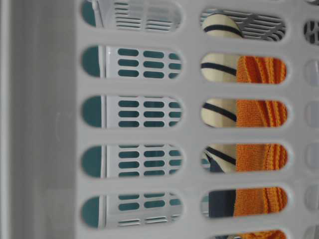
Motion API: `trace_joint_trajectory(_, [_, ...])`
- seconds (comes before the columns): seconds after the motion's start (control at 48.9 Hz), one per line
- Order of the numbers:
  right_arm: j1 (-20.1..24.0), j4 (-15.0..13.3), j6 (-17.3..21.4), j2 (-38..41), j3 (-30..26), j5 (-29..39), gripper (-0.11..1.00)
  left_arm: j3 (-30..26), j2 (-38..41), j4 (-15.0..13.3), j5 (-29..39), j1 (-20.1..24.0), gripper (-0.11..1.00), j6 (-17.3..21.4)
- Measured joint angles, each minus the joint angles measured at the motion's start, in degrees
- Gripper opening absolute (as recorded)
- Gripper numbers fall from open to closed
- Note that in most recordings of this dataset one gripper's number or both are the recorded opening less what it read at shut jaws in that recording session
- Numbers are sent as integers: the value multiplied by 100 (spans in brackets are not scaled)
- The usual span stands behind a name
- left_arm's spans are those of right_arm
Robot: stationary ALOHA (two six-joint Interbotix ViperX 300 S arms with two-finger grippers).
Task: Pick up the orange cloth from the shopping basket with the left arm.
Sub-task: 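Lower the left gripper into the basket over the orange cloth, then close the left gripper on the orange cloth's edge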
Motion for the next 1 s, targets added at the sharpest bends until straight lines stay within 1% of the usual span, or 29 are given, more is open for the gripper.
trace_joint_trajectory(0.02, [-9,9,0,0,0,18,71,-70,70,0,97,0,1,0])
trace_joint_trajectory(0.041, [-9,9,0,-9,0,18,75,-176,185,0,237,0,1,0])
trace_joint_trajectory(0.082, [0,0,0,-26,0,35,80,-334,360,0,439,-9,1,0])
trace_joint_trajectory(0.225, [-9,9,0,-97,0,167,77,-1020,1107,0,1195,-88,1,-35])
trace_joint_trajectory(0.266, [-9,0,0,-114,0,229,76,-1230,1354,0,1477,-114,4,-35])
trace_joint_trajectory(0.307, [-9,9,0,-132,0,272,76,-1433,1573,0,1749,-123,11,-35])
trace_joint_trajectory(0.348, [-9,9,0,-158,0,325,77,-1617,1775,0,2021,-132,20,-35])
trace_joint_trajectory(0.45, [-9,9,0,-202,0,378,77,-2065,2241,0,2689,-132,51,-44])
trace_joint_trajectory(0.532, [-9,0,0,-211,0,387,76,-2338,2566,-9,3015,-141,75,-53])
trace_joint_trajectory(0.573, [-9,9,0,-211,0,387,76,-2452,2725,-9,3094,-176,83,-35])
trace_joint_trajectory(0.614, [0,9,0,-220,0,387,77,-2540,2865,0,3129,-211,89,-35])
trace_joint_trajectory(0.655, [-9,0,0,-211,0,387,76,-2628,3015,0,3164,-272,90,-35])
trace_joint_trajectory(0.757, [-9,9,-9,-211,0,387,76,-2751,3296,0,3182,-439,87,-18])
trace_joint_trajectory(0.839, [-9,0,-9,-220,0,387,76,-2795,3454,0,3199,-571,87,-79])
trace_joint_trajectory(0.9, [-9,0,-9,-220,9,378,76,-2795,3560,0,3199,-615,88,-158])
trace_joint_trajectory(1.003, [-9,9,0,-220,0,387,76,-2795,3709,0,3182,-633,87,-475])
